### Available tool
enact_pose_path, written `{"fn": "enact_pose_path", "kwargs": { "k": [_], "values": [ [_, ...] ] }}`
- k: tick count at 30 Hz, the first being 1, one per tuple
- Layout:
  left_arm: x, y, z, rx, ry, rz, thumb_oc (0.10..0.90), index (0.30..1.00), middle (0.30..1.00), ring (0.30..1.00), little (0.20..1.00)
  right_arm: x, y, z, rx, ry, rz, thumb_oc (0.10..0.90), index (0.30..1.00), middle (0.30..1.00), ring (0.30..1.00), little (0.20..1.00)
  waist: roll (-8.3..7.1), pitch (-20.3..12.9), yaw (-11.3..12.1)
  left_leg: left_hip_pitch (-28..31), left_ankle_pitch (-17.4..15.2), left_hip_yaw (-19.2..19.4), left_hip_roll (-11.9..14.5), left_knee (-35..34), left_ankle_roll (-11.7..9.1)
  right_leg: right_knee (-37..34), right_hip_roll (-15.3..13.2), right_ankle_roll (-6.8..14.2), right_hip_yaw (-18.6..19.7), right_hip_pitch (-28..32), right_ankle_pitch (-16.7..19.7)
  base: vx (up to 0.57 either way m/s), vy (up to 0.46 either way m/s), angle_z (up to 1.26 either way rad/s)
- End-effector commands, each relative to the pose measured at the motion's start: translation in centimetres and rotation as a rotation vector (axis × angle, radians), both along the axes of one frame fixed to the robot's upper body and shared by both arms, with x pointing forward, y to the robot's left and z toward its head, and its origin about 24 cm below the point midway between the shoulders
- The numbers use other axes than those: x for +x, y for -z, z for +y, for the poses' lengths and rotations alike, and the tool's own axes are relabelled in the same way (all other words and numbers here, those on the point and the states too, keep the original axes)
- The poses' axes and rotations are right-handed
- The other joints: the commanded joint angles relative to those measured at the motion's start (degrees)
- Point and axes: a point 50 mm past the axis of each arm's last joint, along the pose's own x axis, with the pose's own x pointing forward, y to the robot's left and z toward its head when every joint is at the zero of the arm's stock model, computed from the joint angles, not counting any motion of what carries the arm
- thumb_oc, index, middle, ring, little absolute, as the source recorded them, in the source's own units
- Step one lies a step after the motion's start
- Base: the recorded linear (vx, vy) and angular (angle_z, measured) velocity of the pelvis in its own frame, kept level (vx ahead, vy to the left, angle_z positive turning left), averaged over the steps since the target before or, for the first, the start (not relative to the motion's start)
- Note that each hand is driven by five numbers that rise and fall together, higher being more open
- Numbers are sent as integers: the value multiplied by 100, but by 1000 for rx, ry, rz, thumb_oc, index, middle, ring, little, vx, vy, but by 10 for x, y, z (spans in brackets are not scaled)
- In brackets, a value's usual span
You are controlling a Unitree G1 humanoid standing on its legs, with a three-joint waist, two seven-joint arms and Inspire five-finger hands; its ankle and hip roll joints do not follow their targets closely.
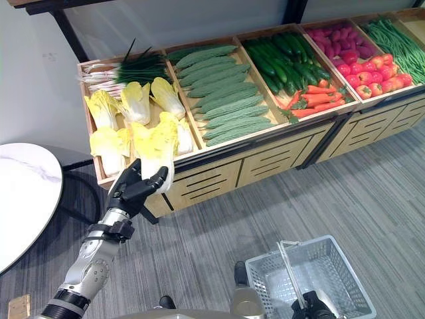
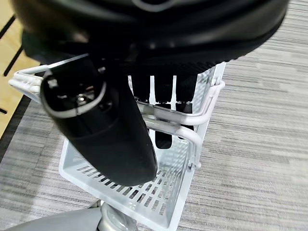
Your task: Get the vegetables into the basket
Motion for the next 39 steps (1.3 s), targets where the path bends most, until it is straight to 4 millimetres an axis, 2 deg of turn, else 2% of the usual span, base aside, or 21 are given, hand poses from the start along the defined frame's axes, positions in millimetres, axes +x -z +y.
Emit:
{"fn": "enact_pose_path", "kwargs": {
  "k": [1,4,6,7,10,12,13,15,16,17,19,20,24,29,30,31,34,35,36,38,39],
  "values": [
    [21,-78,-18,45,147,-380,400,300,300,300,300,7,-2,1,6,-13,-40,400,300,300,300,300,-353,109,-37,-42,-159,-337,-160,144,31,627,-577,572,22,69,-378,-59,170,3],
    [20,-87,-27,67,203,-425,400,300,300,300,300,10,-2,4,9,-19,-50,400,300,300,300,300,-455,178,-96,-22,-204,-235,-316,71,114,599,-680,737,184,-142,184,-79,146,1],
    [21,-91,-28,91,225,-444,400,300,300,300,300,16,-1,8,17,-35,-64,400,300,300,300,300,-454,229,-121,-58,-197,-132,-284,44,124,570,-678,744,222,-346,460,-107,53,-22],
    [21,-92,-27,113,232,-446,400,300,300,300,300,18,-1,11,24,-42,-67,400,300,300,300,300,-431,239,-122,-74,-189,-76,-252,40,146,636,-672,744,182,-405,415,-91,66,-47],
    [22,-91,-25,139,234,-442,400,300,300,300,300,22,0,15,32,-66,-75,400,300,300,300,300,-395,243,-42,-94,-186,127,-217,36,224,1086,-662,673,-84,-313,-44,-94,123,-52],
    [21,-89,-24,142,225,-434,400,300,300,300,300,25,-1,15,28,-76,-79,400,300,300,300,300,-321,224,61,-67,-268,173,-189,51,232,1592,-689,641,-416,-147,-464,-88,149,-42],
    [19,-88,-20,143,203,-425,400,300,300,300,300,29,-2,14,19,-87,-85,400,300,300,300,300,-312,188,164,-70,-242,396,-167,57,284,2053,-699,585,-711,-19,-701,-126,83,-38],
    [18,-87,-17,139,186,-418,400,300,300,300,300,32,-2,14,17,-90,-88,400,300,300,300,300,-315,163,219,-74,-208,548,-138,55,303,2256,-685,569,-838,56,-783,-108,27,-33],
    [17,-86,-14,141,175,-414,400,300,300,300,300,35,-3,14,15,-94,-94,400,300,300,300,300,-344,120,260,-96,-184,631,-129,57,289,2183,-632,569,-909,155,-808,-86,-71,-57],
    [15,-86,-7,146,148,-410,400,300,300,300,300,38,-4,15,14,-109,-103,400,300,300,300,300,-430,49,368,-76,-120,843,-103,64,234,1723,-593,569,-1159,425,-842,-36,-85,-80],
    [14,-86,-6,148,143,-413,400,300,300,300,300,37,-4,14,10,-108,-99,400,300,300,300,300,-440,29,386,-47,-74,941,-74,73,192,1472,-538,553,-1220,547,-905,-1,-130,-102],
    [13,-87,-4,143,137,-417,400,300,300,300,300,34,-3,13,9,-100,-90,400,300,300,300,300,-427,-14,376,-24,15,1033,-30,99,118,1148,-415,505,-1241,685,-1065,21,-201,-105],
    [12,-84,-6,123,132,-409,400,300,300,300,300,24,-4,6,-1,-70,-79,400,300,300,300,300,-342,-12,254,21,247,1094,105,118,-59,727,-216,372,-1311,945,-1253,17,-164,-59],
    [13,-83,-12,118,154,-405,400,300,300,300,300,14,-6,-3,-17,-25,-74,400,300,300,300,300,-254,30,130,24,408,1078,229,130,-169,711,-108,276,-1338,1016,-1381,12,-118,-8],
    [14,-82,-12,116,157,-402,400,300,300,300,300,11,-6,-4,-18,-12,-73,400,300,300,300,300,-222,46,74,24,455,1093,280,136,-204,739,-83,250,-1314,1005,-1415,0,-227,-13],
    [18,-86,-21,107,188,-416,400,300,300,300,300,1,-8,-11,-35,19,-65,400,300,300,300,300,-101,121,-50,-10,542,1065,451,274,-318,813,49,115,-1246,1016,-1591,-12,-273,-5],
    [21,-91,-28,104,213,-439,400,300,300,300,300,-2,-9,-16,-45,51,-69,400,300,300,300,300,-73,255,-72,-281,550,810,685,922,-485,808,158,-35,-1083,1035,-1708,-25,-212,7],
    [21,-93,-30,112,225,-452,400,300,300,300,300,0,-11,-20,-56,62,-66,400,300,300,300,300,-59,341,-4,-433,502,368,707,1234,-512,825,206,-87,-918,1036,-1765,-79,-84,-22],
    [21,-94,-31,116,231,-463,400,300,300,300,300,7,-13,-24,-68,47,-69,400,300,300,300,300,-6,410,77,-579,575,-86,616,1273,-415,842,245,-124,-826,948,-1681,-82,5,-57],
    [18,-92,-30,117,213,-461,400,300,300,300,300,15,-16,-29,-93,36,-68,400,300,300,300,300,-20,401,300,-823,325,-1287,295,1050,-272,831,172,-69,-427,810,-1591,-35,42,-94],
    [18,-91,-27,122,195,-456,400,300,300,300,300,18,-17,-28,-90,39,-80,400,300,300,300,300,-42,400,320,-786,230,-1508,289,868,-230,836,152,-37,-258,754,-1553,28,52,-114]
  ]
}}
